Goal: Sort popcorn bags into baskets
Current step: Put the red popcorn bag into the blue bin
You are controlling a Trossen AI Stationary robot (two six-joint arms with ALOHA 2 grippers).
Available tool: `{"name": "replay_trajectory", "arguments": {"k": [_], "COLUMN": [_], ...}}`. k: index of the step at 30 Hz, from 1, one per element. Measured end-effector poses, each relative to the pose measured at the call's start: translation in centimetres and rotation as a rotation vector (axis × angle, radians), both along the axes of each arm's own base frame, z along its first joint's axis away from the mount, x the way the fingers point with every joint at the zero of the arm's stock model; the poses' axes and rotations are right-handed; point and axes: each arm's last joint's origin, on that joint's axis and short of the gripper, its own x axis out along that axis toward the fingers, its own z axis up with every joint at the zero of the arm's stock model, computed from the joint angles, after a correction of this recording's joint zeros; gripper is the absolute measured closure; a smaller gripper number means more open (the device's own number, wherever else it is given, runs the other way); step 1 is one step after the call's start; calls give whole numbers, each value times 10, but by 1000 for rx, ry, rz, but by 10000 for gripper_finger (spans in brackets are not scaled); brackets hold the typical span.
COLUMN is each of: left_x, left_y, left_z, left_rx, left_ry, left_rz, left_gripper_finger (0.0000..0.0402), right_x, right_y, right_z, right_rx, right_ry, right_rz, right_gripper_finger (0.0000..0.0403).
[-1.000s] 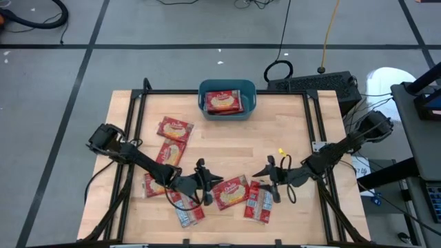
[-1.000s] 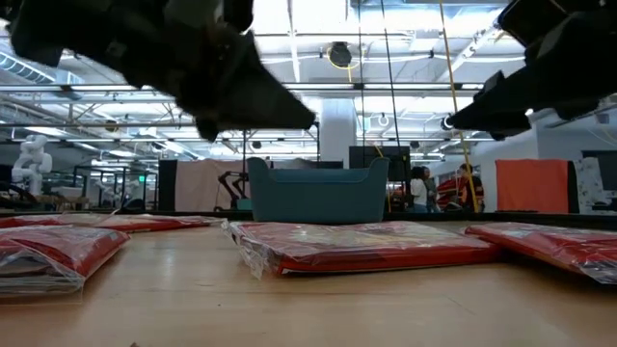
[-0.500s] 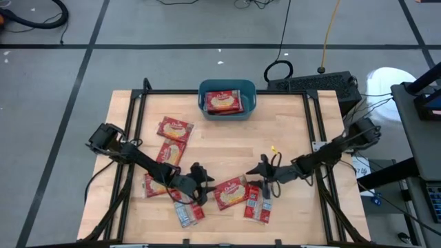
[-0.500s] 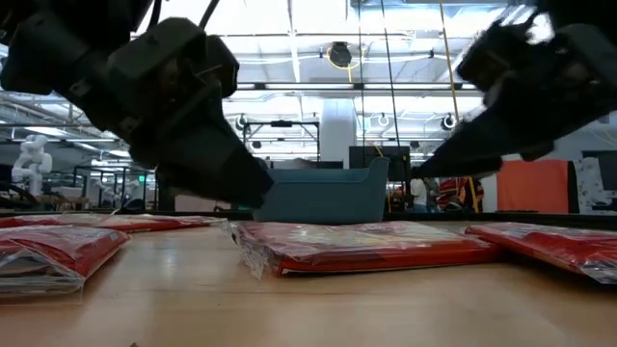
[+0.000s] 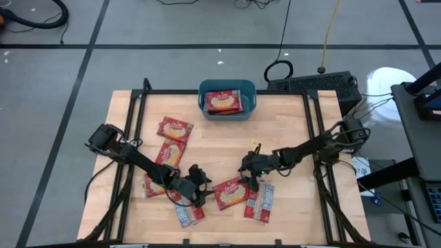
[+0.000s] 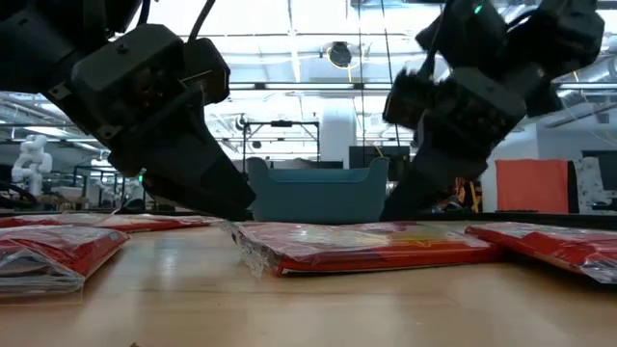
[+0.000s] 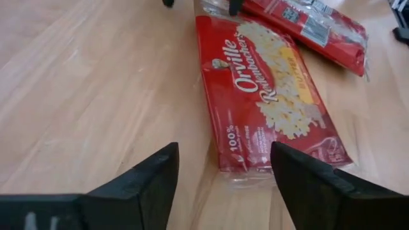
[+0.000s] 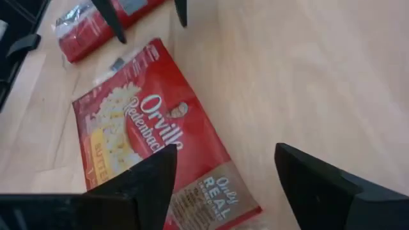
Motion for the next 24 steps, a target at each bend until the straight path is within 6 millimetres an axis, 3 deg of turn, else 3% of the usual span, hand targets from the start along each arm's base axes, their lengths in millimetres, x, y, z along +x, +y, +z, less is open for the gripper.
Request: {"name": "replay_trajectory", "arguments": {"k": [5, 10, 14, 19, 24], "left_x": [-1, 0, 2, 5, 8], "left_y": [0, 5, 9, 13, 18], "left_z": [-1, -2, -2, -1, 28], "left_rx": [27, 44, 60, 62, 137], "left_ry": [12, 26, 26, 11, -120], "left_rz": [-12, 4, 6, 16, 28], "left_gripper_finger": [178, 197, 207, 207, 210], "right_x": [4, 6, 6, 5, 3], "right_y": [1, 5, 5, 5, 7], "right_z": [-14, -21, -24, -25, -25], "right_rx": [74, 90, 79, 78, 87], "right_ry": [33, 19, 29, 42, 47], "right_rz": [40, 70, 65, 71, 157], "right_gripper_finger": [145, 175, 228, 322, 392]}}
